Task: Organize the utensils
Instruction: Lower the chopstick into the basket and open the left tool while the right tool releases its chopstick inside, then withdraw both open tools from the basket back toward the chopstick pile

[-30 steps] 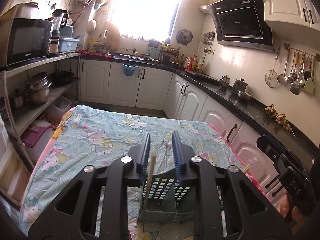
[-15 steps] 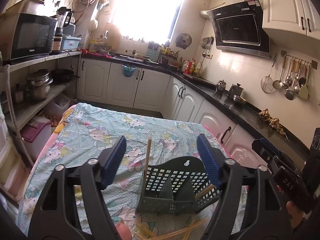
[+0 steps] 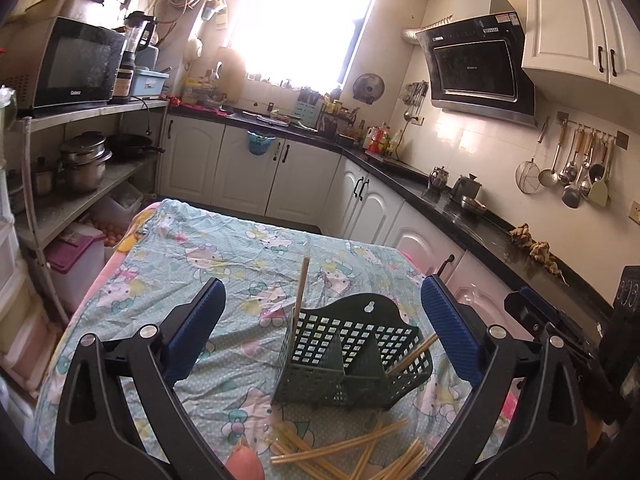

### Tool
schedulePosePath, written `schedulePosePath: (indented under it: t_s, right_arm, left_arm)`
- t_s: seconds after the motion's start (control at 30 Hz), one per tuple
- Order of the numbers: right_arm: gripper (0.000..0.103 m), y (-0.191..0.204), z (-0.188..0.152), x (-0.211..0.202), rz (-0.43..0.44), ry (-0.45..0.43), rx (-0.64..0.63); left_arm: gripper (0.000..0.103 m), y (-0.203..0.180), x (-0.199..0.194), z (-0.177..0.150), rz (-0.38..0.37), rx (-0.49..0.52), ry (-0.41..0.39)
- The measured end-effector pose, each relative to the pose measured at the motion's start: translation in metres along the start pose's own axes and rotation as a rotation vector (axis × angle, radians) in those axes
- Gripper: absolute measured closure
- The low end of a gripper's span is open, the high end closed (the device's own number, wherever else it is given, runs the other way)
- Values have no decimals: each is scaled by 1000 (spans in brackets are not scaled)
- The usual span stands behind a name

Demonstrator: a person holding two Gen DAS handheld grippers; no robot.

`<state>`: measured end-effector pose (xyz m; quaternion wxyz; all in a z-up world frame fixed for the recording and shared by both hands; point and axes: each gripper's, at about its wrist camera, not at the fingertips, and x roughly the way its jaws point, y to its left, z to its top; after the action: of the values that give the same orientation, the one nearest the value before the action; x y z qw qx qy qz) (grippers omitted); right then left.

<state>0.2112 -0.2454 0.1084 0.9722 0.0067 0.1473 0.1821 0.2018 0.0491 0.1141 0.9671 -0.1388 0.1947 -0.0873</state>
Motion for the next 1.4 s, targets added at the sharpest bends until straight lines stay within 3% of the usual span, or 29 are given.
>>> schedulePosePath:
  t_s: [0.53, 1.4]
  right_arm:
    - [36, 12, -23, -24, 9, 54, -38]
    - [36, 17, -77, -25, 9, 207, -66]
  left_arm:
    - [11, 1, -18, -30, -17, -21, 39]
    - [11, 22, -14, -89, 33, -47, 173]
